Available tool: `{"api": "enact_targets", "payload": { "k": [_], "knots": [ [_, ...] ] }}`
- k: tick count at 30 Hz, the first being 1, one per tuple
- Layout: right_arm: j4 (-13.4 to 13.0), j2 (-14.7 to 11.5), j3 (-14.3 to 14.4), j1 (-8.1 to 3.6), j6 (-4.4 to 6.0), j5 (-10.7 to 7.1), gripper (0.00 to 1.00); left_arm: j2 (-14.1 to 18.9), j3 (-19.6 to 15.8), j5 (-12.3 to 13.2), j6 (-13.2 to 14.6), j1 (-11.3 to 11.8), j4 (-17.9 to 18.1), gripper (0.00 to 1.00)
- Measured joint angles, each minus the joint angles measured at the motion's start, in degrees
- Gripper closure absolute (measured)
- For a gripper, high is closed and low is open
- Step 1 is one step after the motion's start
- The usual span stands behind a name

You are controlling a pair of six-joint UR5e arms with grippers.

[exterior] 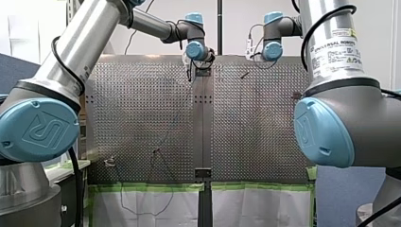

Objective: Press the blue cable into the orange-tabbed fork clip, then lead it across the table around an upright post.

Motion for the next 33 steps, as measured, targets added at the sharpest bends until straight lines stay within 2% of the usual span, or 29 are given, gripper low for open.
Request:
{"api": "enact_targets", "payload": {
  "k": [12, 23, 29, 33],
  "knots": [
    [1.2, 0.2, 0.0, -2.46, -0.15, -0.34, 1.0, -5.0, 4.9, -1.4, -0.4, -2.6, -2.9, 1.0],
    [1.2, 1.6, 0.1, -4.58, 0.73, -0.72, 1.0, -9.9, 10.7, -2.9, -1.4, -4.6, -3.5, 1.0],
    [1.1, 2.5, 0.1, -5.74, 1.29, -0.97, 1.0, -12.7, 14.0, -2.8, -1.5, -5.4, -3.6, 1.0],
    [1.1, 3.8, 0.1, -6.22, 1.33, -1.48, 1.0, -14.6, 15.0, -2.8, -1.5, -5.6, -3.5, 1.0]
  ]
}}
